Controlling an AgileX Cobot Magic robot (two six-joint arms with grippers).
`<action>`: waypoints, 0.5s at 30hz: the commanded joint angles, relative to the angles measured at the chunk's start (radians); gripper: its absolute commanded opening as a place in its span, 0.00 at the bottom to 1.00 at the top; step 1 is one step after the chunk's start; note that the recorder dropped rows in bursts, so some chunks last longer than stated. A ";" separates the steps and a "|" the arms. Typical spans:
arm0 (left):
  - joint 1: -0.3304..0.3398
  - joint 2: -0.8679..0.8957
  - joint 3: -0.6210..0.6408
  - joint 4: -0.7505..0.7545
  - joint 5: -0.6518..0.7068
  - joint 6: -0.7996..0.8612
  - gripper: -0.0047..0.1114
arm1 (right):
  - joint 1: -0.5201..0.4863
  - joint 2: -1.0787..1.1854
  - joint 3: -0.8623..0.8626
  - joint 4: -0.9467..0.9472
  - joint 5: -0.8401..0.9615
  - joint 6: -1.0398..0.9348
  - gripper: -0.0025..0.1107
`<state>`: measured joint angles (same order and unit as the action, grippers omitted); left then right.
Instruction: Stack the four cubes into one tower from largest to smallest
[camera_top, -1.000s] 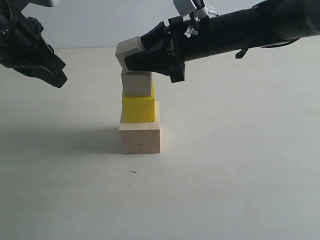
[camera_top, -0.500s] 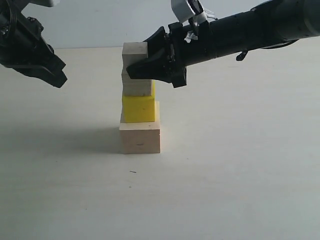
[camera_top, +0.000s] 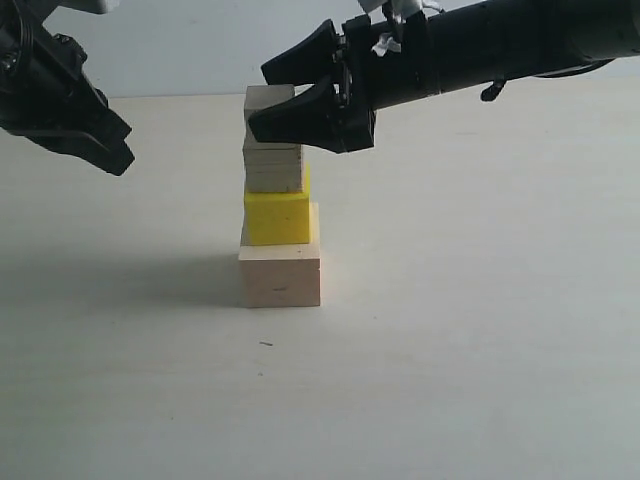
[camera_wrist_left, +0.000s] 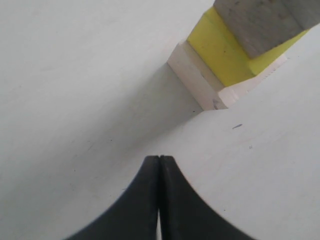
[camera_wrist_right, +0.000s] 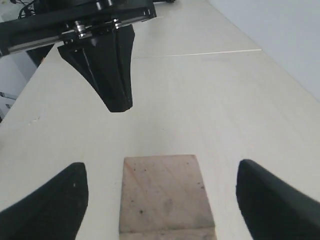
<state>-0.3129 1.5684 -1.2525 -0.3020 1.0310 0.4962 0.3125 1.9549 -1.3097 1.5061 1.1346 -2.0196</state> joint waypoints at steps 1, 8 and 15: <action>-0.002 -0.009 0.003 0.000 -0.009 0.001 0.04 | 0.001 -0.025 -0.004 0.010 0.002 0.013 0.71; -0.002 -0.009 0.003 0.000 -0.009 0.001 0.04 | 0.001 -0.180 -0.004 0.010 -0.033 0.083 0.70; -0.002 -0.009 0.003 0.000 -0.009 0.001 0.04 | 0.001 -0.367 -0.004 -0.096 -0.328 0.394 0.40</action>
<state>-0.3129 1.5684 -1.2525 -0.3020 1.0310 0.4962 0.3125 1.6493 -1.3097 1.4522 0.8900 -1.7384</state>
